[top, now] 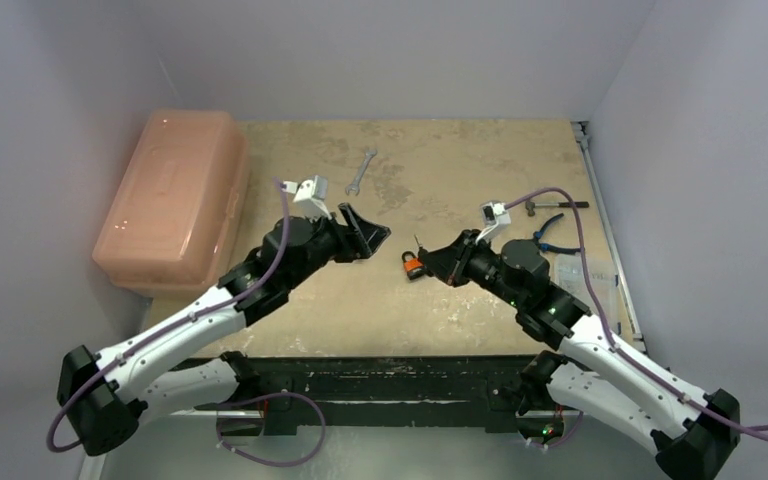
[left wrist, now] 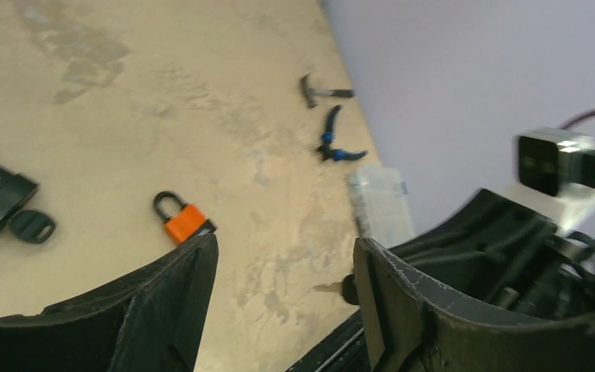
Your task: Unlock with the key
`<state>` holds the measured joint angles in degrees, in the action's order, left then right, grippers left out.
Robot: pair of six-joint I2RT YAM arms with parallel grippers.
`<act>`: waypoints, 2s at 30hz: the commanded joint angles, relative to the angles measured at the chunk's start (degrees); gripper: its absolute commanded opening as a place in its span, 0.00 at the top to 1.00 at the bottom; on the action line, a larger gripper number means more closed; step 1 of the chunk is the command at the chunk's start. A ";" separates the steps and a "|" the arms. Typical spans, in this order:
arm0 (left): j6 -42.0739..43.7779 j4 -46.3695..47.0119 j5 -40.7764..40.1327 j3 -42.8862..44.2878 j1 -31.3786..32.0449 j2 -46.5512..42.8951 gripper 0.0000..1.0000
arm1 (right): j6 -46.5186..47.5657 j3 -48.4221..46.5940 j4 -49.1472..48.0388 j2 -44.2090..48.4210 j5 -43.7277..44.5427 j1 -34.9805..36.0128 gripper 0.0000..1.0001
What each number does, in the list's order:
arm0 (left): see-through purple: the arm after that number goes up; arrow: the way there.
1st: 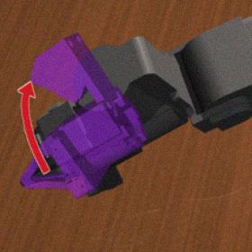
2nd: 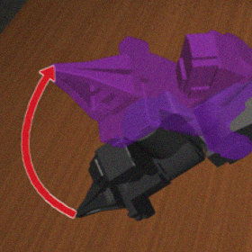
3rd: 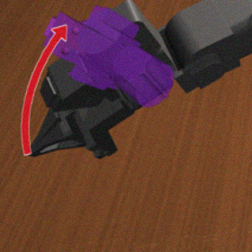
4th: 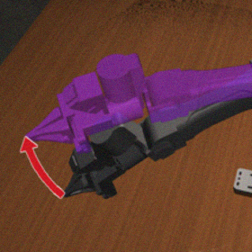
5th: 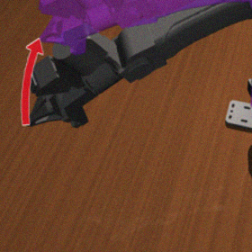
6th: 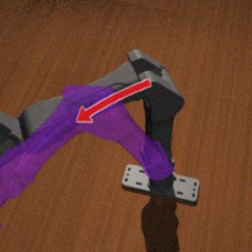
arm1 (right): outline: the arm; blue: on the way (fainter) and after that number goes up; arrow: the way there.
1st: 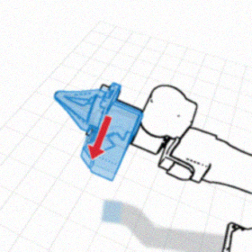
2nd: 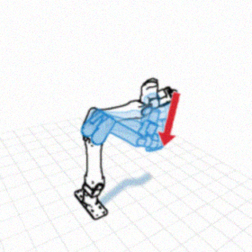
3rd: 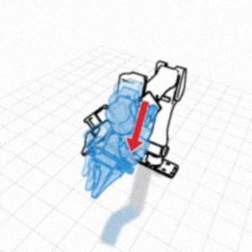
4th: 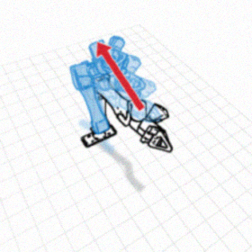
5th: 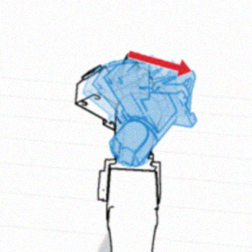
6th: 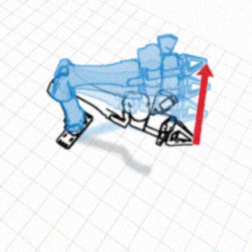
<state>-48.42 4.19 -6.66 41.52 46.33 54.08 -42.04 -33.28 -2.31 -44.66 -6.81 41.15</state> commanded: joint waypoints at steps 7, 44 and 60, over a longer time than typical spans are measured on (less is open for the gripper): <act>-7.52 -26.14 -6.30 13.77 1.57 20.42 0.36 | -0.98 -5.21 17.39 3.38 19.58 0.07 1.00; -18.69 -35.84 -16.88 45.68 9.02 63.37 0.28 | 1.81 -1.55 24.89 16.94 25.28 0.02 1.00; -16.50 -47.04 -19.32 56.69 10.14 72.76 0.40 | 2.08 -0.82 26.47 20.45 25.65 0.08 1.00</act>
<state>-66.37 -41.23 -26.00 96.12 56.29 125.01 -40.84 -34.22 23.62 -25.41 17.17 41.15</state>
